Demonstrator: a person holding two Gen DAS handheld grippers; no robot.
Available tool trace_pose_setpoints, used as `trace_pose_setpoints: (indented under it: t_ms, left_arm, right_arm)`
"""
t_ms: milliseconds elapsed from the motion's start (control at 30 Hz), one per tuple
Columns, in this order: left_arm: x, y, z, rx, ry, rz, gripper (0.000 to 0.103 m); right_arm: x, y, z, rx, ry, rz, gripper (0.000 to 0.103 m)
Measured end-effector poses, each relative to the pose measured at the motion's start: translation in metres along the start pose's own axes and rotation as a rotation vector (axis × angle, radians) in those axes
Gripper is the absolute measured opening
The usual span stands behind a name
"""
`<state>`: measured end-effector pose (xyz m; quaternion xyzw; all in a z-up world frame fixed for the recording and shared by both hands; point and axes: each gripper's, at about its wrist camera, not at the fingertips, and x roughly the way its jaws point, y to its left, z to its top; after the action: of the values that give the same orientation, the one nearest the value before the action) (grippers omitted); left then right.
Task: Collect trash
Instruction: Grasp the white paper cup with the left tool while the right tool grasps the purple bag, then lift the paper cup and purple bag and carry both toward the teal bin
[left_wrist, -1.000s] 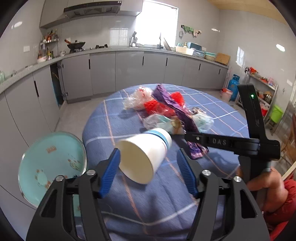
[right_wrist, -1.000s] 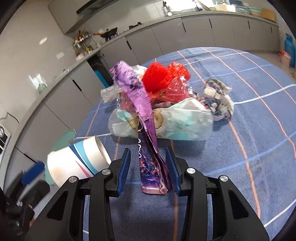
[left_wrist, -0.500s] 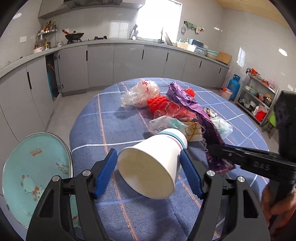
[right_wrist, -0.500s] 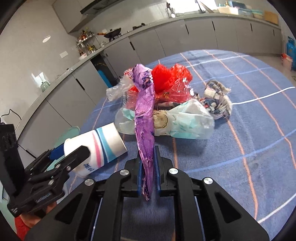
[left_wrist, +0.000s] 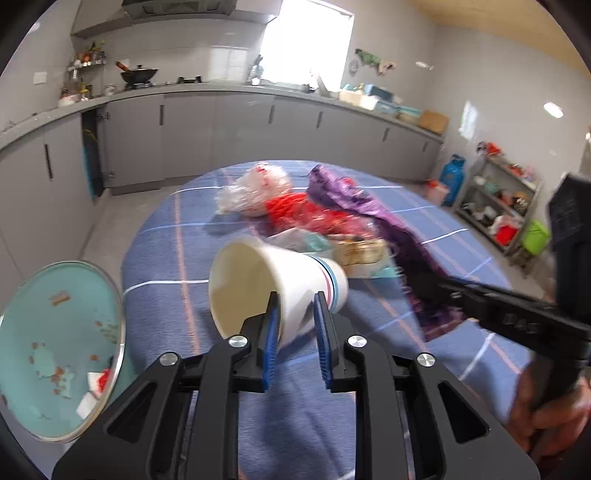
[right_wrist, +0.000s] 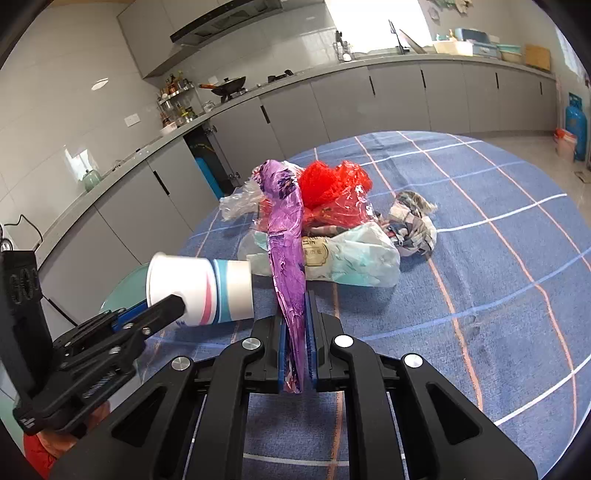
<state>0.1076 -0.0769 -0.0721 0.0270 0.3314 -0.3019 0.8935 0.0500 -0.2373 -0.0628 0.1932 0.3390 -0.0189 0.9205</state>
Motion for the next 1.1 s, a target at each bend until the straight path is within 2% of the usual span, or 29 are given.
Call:
trace_pose_setpoints:
  t_ms: [33,67,133,200,267,333,367,400,467,533,600,733,800,833,967,1100]
  left_arm:
    - [0.001,0.002,-0.001,-0.014,0.004,0.018,0.049]
    - [0.001,0.004,-0.001,-0.029,0.004,0.017,0.056]
    - [-0.002,0.009,-0.001,-0.048,0.003,0.002,0.056]
    - [-0.009,0.009,-0.001,-0.029,-0.014,0.029,0.058]
    - [-0.018,0.01,-0.002,-0.006,-0.031,0.053,0.069]
    - [-0.027,0.013,-0.001,0.009,-0.054,0.079,0.072]
    - [-0.031,0.016,0.001,0.017,-0.071,0.087,0.079]
    - [-0.032,0.018,0.003,0.023,-0.083,0.092,0.081]
    - [-0.027,0.021,0.01,0.037,-0.073,0.06,0.088]
    - [-0.014,0.024,0.015,0.048,-0.05,-0.005,0.089]
    - [0.01,0.026,0.023,0.063,-0.008,0.009,0.089]
    - [0.033,0.022,0.031,0.082,0.03,-0.021,0.088]
    - [0.039,0.018,0.031,0.094,0.043,-0.026,0.085]
    - [0.041,0.016,0.031,0.1,0.048,-0.029,0.078]
    - [0.04,0.006,0.026,0.131,0.03,-0.014,0.078]
    - [0.039,0.003,0.025,0.118,0.019,-0.002,0.076]
  right_arm:
    - [0.0,0.001,0.0,-0.002,-0.001,-0.001,0.01]
    - [0.0,0.001,-0.001,-0.003,-0.001,-0.001,0.01]
    - [0.0,0.001,-0.001,-0.001,0.002,-0.002,0.01]
    - [0.0,0.0,-0.002,0.009,0.005,-0.001,0.01]
    - [0.0,-0.001,-0.001,0.014,0.006,0.001,0.01]
    - [0.0,-0.002,-0.002,0.011,0.003,0.001,0.01]
    - [0.0,-0.002,-0.001,0.011,0.004,0.002,0.01]
    - [0.001,-0.001,-0.001,0.011,0.006,0.005,0.01]
    - [0.002,0.0,-0.002,0.009,0.01,0.008,0.01]
    - [0.001,0.001,-0.002,0.008,0.01,0.011,0.01]
    - [0.0,0.002,-0.002,0.002,0.007,0.009,0.01]
    - [0.002,0.0,-0.002,-0.006,0.014,-0.003,0.01]
    - [0.005,0.0,-0.002,-0.005,0.022,-0.015,0.01]
    - [0.007,-0.001,-0.003,-0.002,0.024,-0.015,0.01]
    - [0.008,-0.002,-0.003,0.002,0.027,-0.016,0.01]
    - [0.007,-0.001,-0.003,-0.003,0.022,-0.019,0.01]
